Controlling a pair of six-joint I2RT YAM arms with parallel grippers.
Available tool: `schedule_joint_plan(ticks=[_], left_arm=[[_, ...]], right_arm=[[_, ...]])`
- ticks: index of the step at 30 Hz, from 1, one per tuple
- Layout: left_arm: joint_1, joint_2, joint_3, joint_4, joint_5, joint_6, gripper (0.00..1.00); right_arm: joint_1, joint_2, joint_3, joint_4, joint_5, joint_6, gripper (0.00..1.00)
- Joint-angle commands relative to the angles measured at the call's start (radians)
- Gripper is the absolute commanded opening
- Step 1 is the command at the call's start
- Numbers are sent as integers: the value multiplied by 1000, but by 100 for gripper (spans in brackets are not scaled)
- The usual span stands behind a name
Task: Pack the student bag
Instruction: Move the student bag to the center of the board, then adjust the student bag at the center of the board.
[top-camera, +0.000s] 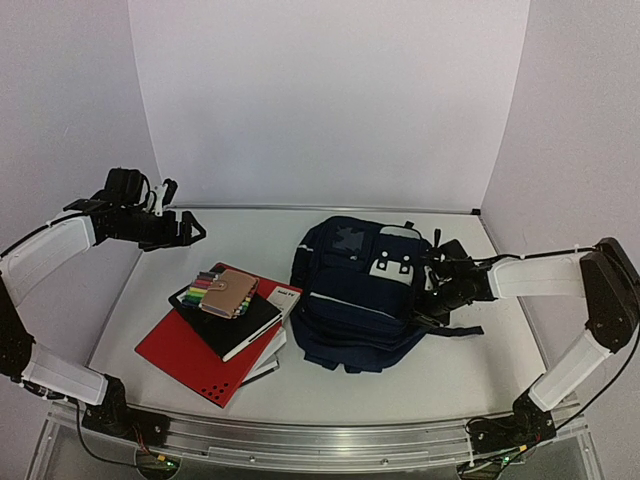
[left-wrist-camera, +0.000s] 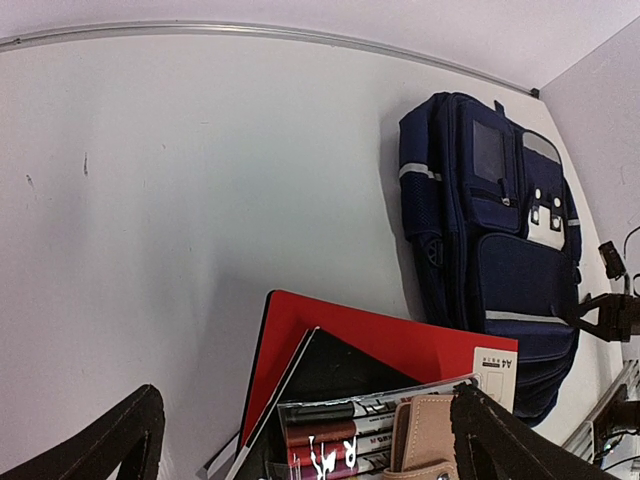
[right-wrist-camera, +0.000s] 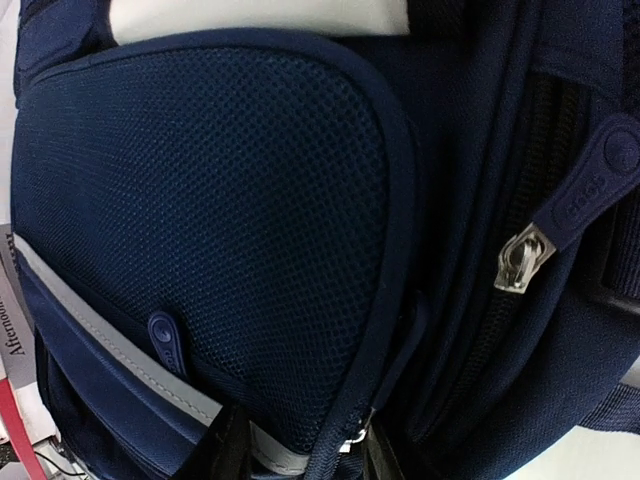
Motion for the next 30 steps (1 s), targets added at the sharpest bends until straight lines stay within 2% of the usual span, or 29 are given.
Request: schedule_joint_plan(ticks=[1,5,13,18,24,30], left_arm=[[-12,-23,3,27,6,6,100],[-22,-28,0,27,3,10,100],[-32,-21,-1,23,-17,13,100],[-33,-13,0,22,-26,15,100],[-38,-6,0,19,-31,15,100],[-40,-4,3,15,-43,22,100]], right_arm=[[7,-59,57,25,69,4,40],[-21,-77,64,-20,194,-84,52],[-35,-38,92,74,55,-284,64],[-37,30,127,84,71,-341,66],[-38,125,164,82,112,-319,66],[-36,134,131,78,28,-280,69]])
